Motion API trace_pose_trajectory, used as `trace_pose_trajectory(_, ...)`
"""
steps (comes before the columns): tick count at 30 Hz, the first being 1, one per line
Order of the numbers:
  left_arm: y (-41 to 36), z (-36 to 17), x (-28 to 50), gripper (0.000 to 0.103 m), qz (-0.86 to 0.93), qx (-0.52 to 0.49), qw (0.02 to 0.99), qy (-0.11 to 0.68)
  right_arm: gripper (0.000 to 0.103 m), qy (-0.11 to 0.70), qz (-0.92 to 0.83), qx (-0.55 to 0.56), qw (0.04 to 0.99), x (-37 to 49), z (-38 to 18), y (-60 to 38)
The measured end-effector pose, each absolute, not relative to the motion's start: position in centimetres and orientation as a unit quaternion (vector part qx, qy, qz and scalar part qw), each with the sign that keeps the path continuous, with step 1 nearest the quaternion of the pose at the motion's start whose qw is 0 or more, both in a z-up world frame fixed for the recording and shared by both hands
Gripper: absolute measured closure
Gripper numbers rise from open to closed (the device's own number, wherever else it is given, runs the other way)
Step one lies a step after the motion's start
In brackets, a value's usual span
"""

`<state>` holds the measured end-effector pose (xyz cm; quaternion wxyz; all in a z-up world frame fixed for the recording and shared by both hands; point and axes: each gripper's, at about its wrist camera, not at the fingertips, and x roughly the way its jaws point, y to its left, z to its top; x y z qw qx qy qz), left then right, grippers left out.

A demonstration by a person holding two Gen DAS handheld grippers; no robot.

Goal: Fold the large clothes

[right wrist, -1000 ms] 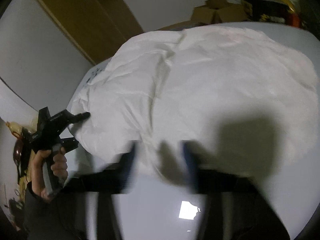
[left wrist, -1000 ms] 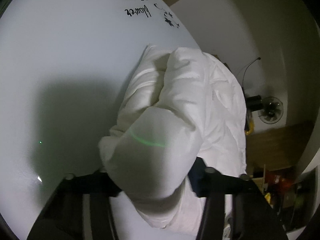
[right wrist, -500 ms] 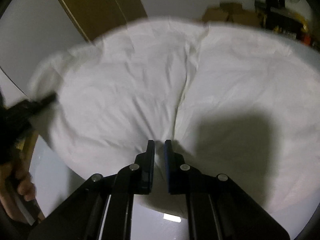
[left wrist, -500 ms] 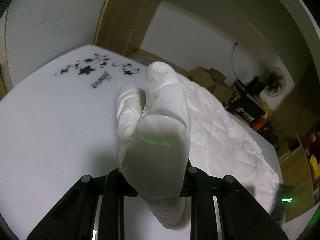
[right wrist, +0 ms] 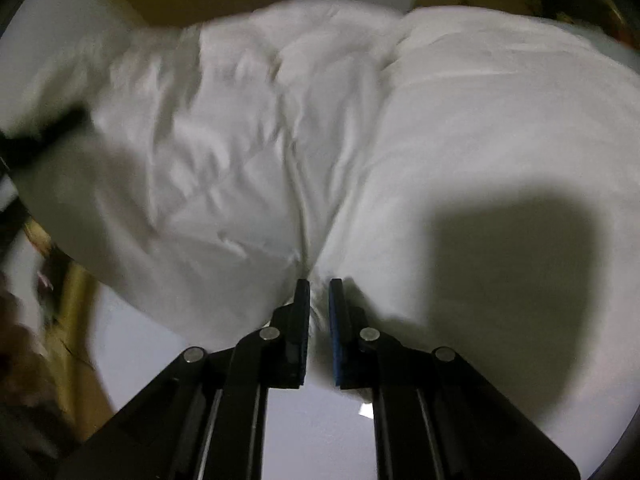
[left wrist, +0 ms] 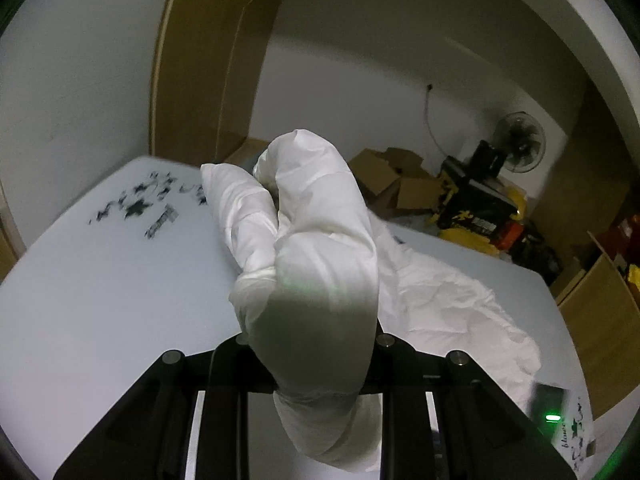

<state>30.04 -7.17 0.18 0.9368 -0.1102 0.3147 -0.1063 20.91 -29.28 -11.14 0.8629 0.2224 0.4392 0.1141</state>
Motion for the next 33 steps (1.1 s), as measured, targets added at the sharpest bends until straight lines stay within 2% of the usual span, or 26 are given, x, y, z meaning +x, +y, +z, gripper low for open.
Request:
trace_pose_trajectory(7,-18.2,3.3,28.2,0.079,-0.137,-0.02,0.951,0.278,0.093,0.373,0.048,0.314,0.872,12.6,-10.4,-40.0)
trace_pose_trajectory(13,-29.1,2.0,25.1,0.079,-0.19,0.042,0.941,0.277,0.093,0.342,-0.014,0.367,0.865,6.7,-12.0,-47.8)
trace_pose_trajectory(17,-36.6,-1.2,23.4,0.079,-0.216,0.098,0.926,0.295,0.093,0.331,-0.042,0.387,0.86,3.6,-13.5,-51.3)
trace_pose_trajectory(20,-41.9,-6.3,21.9,0.076,-0.234,0.187,0.902,0.312,0.093,0.331,-0.057,0.402,0.852,1.7,-15.1,-52.9)
trace_pose_trajectory(21,-42.7,-7.5,21.6,0.072,-0.235,0.207,0.897,0.312,0.093,0.332,-0.061,0.406,0.85,2.1,-15.0,-52.9)
trace_pose_trajectory(23,-44.6,-9.9,20.8,0.071,-0.226,0.255,0.893,0.295,0.093,0.33,-0.068,0.413,0.846,1.5,-15.3,-54.1)
trace_pose_trajectory(26,-45.0,-11.3,21.5,0.071,-0.218,0.259,0.888,0.31,0.092,0.325,-0.07,0.418,0.845,1.6,-15.1,-53.8)
trace_pose_trajectory(29,-44.8,-11.2,21.9,0.071,-0.235,0.244,0.881,0.331,0.078,0.314,-0.075,0.42,0.848,1.1,-14.3,-53.5)
trace_pose_trajectory(30,-44.7,-10.9,22.0,0.069,-0.243,0.236,0.879,0.334,0.065,0.312,-0.077,0.421,0.848,0.8,-13.8,-53.4)
trace_pose_trajectory(31,-44.3,-10.6,22.4,0.063,-0.253,0.227,0.878,0.338,0.053,0.309,-0.08,0.424,0.848,0.7,-13.3,-53.4)
trace_pose_trajectory(32,-43.7,-9.8,22.5,0.058,-0.276,0.204,0.872,0.348,0.047,0.304,-0.083,0.425,0.849,0.8,-12.7,-53.4)
trace_pose_trajectory(33,-42.9,-9.2,22.8,0.048,-0.297,0.181,0.866,0.359,0.037,0.3,-0.085,0.425,0.85,1.6,-12.0,-52.7)
